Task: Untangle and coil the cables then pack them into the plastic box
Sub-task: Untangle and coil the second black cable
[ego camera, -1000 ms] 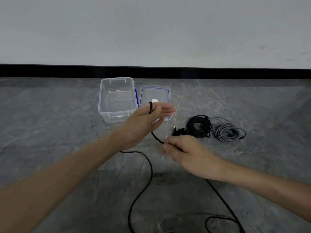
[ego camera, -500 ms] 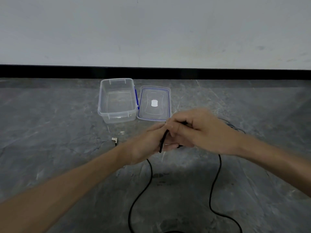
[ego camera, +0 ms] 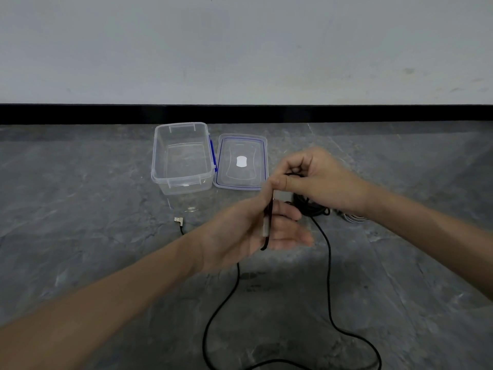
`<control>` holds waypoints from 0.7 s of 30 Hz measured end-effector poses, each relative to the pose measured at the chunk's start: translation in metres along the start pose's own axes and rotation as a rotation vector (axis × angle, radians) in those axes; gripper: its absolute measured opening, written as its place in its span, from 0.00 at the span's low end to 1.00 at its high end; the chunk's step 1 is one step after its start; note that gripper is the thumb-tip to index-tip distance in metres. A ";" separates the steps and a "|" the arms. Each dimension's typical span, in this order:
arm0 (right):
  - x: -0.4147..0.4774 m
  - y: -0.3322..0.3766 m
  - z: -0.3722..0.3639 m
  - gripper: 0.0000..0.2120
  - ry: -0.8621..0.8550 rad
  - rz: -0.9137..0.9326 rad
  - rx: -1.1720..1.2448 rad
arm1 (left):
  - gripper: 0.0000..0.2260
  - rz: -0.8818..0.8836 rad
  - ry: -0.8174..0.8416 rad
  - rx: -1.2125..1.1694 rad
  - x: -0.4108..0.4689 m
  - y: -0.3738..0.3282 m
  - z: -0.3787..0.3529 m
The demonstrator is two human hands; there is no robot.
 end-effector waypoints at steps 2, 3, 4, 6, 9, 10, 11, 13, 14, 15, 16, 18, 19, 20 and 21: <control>0.000 -0.005 0.001 0.04 -0.005 -0.020 0.046 | 0.20 -0.018 0.013 -0.001 0.000 -0.004 -0.004; 0.000 -0.007 0.000 0.04 -0.005 -0.029 0.070 | 0.16 -0.026 0.015 -0.017 0.000 -0.006 -0.006; 0.000 -0.009 0.000 0.05 -0.009 -0.032 0.090 | 0.14 -0.031 0.026 -0.042 -0.001 -0.008 -0.007; -0.001 -0.014 0.001 0.05 -0.024 -0.049 0.135 | 0.09 -0.044 0.069 -0.115 -0.001 -0.011 -0.014; -0.003 -0.025 -0.001 0.07 -0.032 -0.099 0.236 | 0.08 -0.032 0.100 -0.206 -0.002 -0.013 -0.019; -0.004 -0.028 -0.001 0.07 -0.030 -0.108 0.259 | 0.08 -0.034 0.107 -0.209 -0.002 -0.013 -0.018; -0.004 -0.030 -0.003 0.08 -0.028 -0.114 0.285 | 0.08 -0.041 0.106 -0.205 -0.002 -0.014 -0.017; -0.006 -0.032 -0.007 0.08 -0.028 -0.119 0.363 | 0.07 -0.077 0.086 -0.204 0.000 -0.019 -0.012; -0.007 -0.036 -0.010 0.08 -0.029 -0.119 0.392 | 0.06 -0.107 0.076 -0.225 0.001 -0.024 -0.009; -0.009 -0.040 -0.015 0.10 -0.032 -0.129 0.407 | 0.07 -0.141 0.069 -0.266 0.003 -0.030 -0.006; -0.011 -0.047 -0.021 0.13 -0.044 -0.148 0.407 | 0.08 -0.169 0.059 -0.324 0.004 -0.037 -0.004; -0.018 -0.061 -0.035 0.22 -0.098 -0.211 0.429 | 0.12 -0.200 0.009 -0.404 0.007 -0.045 0.003; -0.021 -0.064 -0.042 0.23 -0.127 -0.237 0.446 | 0.13 -0.208 -0.037 -0.399 0.009 -0.047 0.008; -0.024 -0.066 -0.048 0.22 -0.146 -0.250 0.448 | 0.14 -0.216 -0.091 -0.371 0.009 -0.048 0.013; -0.027 -0.066 -0.053 0.20 -0.160 -0.255 0.435 | 0.14 -0.230 -0.149 -0.328 0.009 -0.048 0.020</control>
Point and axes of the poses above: each hand's wrist, its own x-axis towards the middle knuckle, its own z-axis out of the back of the hand, y = z × x, the point moved 10 cm from there along x, towards the middle knuckle, and after that the axes turned 14 degrees about x, right-handed, at the moved point
